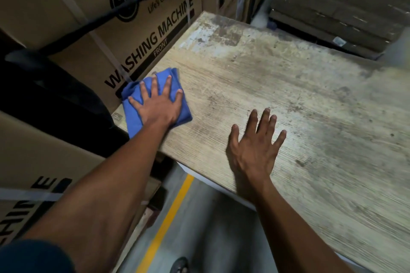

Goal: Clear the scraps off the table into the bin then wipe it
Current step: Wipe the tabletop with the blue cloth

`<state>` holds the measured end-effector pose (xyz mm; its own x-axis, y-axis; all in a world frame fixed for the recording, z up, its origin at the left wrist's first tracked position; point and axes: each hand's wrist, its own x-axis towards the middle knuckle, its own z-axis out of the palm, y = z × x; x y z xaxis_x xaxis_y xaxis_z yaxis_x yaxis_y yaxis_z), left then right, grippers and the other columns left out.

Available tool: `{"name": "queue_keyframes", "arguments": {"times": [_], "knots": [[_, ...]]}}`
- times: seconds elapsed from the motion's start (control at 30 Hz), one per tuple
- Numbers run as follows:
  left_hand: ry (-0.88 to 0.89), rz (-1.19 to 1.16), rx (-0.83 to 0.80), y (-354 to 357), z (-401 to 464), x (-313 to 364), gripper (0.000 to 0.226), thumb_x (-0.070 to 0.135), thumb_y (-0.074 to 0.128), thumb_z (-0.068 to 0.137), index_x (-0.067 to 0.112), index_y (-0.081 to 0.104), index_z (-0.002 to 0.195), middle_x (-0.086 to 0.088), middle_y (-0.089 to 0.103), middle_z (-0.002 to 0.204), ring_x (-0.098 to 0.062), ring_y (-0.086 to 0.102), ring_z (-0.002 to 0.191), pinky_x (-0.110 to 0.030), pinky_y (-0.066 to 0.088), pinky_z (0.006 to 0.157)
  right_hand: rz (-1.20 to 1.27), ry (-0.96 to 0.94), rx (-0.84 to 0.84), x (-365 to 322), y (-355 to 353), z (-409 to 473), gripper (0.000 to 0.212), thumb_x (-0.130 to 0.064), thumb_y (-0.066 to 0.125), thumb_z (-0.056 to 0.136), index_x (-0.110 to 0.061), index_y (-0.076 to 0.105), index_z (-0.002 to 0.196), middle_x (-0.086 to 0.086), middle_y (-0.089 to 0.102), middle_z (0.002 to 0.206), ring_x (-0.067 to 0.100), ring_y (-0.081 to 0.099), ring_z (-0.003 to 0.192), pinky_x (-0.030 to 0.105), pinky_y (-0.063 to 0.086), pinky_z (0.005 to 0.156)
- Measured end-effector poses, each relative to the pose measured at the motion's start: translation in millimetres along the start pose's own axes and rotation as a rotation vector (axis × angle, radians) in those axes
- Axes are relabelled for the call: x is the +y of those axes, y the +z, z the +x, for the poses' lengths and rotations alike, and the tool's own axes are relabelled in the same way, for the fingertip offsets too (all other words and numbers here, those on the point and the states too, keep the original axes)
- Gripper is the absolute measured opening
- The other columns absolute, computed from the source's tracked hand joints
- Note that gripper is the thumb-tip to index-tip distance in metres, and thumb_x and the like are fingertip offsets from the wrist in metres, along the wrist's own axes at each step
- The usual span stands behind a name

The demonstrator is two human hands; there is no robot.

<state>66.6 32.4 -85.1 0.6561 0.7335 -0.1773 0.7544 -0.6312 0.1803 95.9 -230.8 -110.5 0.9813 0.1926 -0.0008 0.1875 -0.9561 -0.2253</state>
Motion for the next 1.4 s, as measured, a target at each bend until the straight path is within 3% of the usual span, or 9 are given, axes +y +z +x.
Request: {"name": "queue_keyframes", "arguments": {"times": [0.27,0.43,0.57,0.7,0.87,1.0,1.07,1.17,1.4], "knots": [[0.333,0.086,-0.026,46.6,-120.1,71.9,0.072,0.079,0.006,0.100,0.055,-0.012,0.166,0.010,-0.021,0.179,-0.031,-0.022,0.165,-0.077,-0.009,0.122,-0.017,0.023,-0.012,-2.1,-7.9,1.1,0.065,-0.043,0.021,0.113,-0.024,0.011,0.174,0.006,-0.004,0.182,0.027,-0.002,0.168,0.063,0.001,0.132],[0.503,0.103,-0.037,36.3,-62.1,75.2,0.072,0.086,0.006,0.099,0.061,-0.012,0.164,0.012,-0.015,0.180,-0.027,-0.019,0.166,-0.076,-0.009,0.123,-0.011,0.029,0.043,-3.9,-8.2,-1.7,0.062,-0.042,0.025,0.113,-0.027,0.017,0.173,0.004,0.004,0.182,0.025,0.004,0.168,0.061,0.006,0.132],[0.434,0.094,-0.022,15.6,21.8,64.9,0.070,0.086,0.006,0.099,0.062,-0.004,0.164,0.014,-0.008,0.181,-0.025,-0.012,0.167,-0.076,-0.006,0.124,-0.014,0.035,0.067,-6.1,-8.9,3.8,0.056,-0.043,0.032,0.110,-0.029,0.031,0.164,0.005,0.020,0.177,0.027,0.019,0.163,0.061,0.016,0.129],[0.370,0.092,-0.036,-3.0,69.5,38.6,0.075,0.089,0.005,0.097,0.060,0.000,0.166,0.013,-0.005,0.181,-0.026,-0.010,0.167,-0.076,-0.005,0.125,-0.071,0.035,0.156,-4.0,-10.0,25.6,0.034,-0.040,0.040,0.105,-0.024,0.051,0.133,0.007,0.045,0.147,0.032,0.046,0.128,0.057,0.039,0.105],[0.144,0.021,0.011,-0.9,48.6,9.8,0.076,0.085,0.005,0.099,0.055,0.002,0.168,0.007,-0.002,0.182,-0.030,-0.010,0.167,-0.074,-0.005,0.126,-0.099,0.030,0.203,6.2,-12.9,52.8,0.022,-0.035,0.042,0.106,-0.020,0.050,0.119,0.009,0.047,0.122,0.032,0.043,0.103,0.050,0.038,0.089],[0.161,0.034,0.024,14.6,-4.9,13.8,0.073,0.083,0.007,0.101,0.055,-0.002,0.168,0.009,-0.006,0.182,-0.031,-0.013,0.167,-0.078,-0.006,0.123,-0.002,0.122,0.135,7.8,-14.1,63.7,0.042,-0.040,0.033,0.108,-0.022,0.044,0.144,0.012,0.038,0.157,0.036,0.038,0.140,0.058,0.033,0.116],[0.211,0.056,0.006,19.9,-15.3,20.1,0.073,0.083,0.007,0.101,0.056,-0.005,0.167,0.010,-0.010,0.181,-0.030,-0.015,0.166,-0.079,-0.007,0.122,0.033,0.154,0.053,7.8,-13.4,69.3,0.058,-0.046,0.023,0.111,-0.026,0.024,0.165,0.011,0.012,0.178,0.036,0.013,0.163,0.062,0.011,0.130],[0.327,0.075,-0.022,18.8,-0.1,35.8,0.073,0.083,0.006,0.100,0.057,-0.006,0.166,0.011,-0.013,0.181,-0.030,-0.017,0.166,-0.079,-0.008,0.122,0.028,0.154,-0.017,8.7,-13.3,81.8,0.066,-0.050,0.015,0.111,-0.029,0.005,0.172,0.007,-0.007,0.182,0.032,-0.008,0.167,0.063,-0.005,0.131],[0.600,0.106,-0.104,25.9,20.3,116.1,0.069,0.081,0.009,0.102,0.058,-0.004,0.166,0.010,-0.012,0.181,-0.030,-0.018,0.166,-0.079,-0.012,0.121,-0.001,0.140,0.083,8.2,-12.3,93.3,0.057,-0.040,0.029,0.111,-0.028,0.026,0.166,0.015,0.020,0.177,0.040,0.015,0.163,0.065,0.010,0.130]]}}
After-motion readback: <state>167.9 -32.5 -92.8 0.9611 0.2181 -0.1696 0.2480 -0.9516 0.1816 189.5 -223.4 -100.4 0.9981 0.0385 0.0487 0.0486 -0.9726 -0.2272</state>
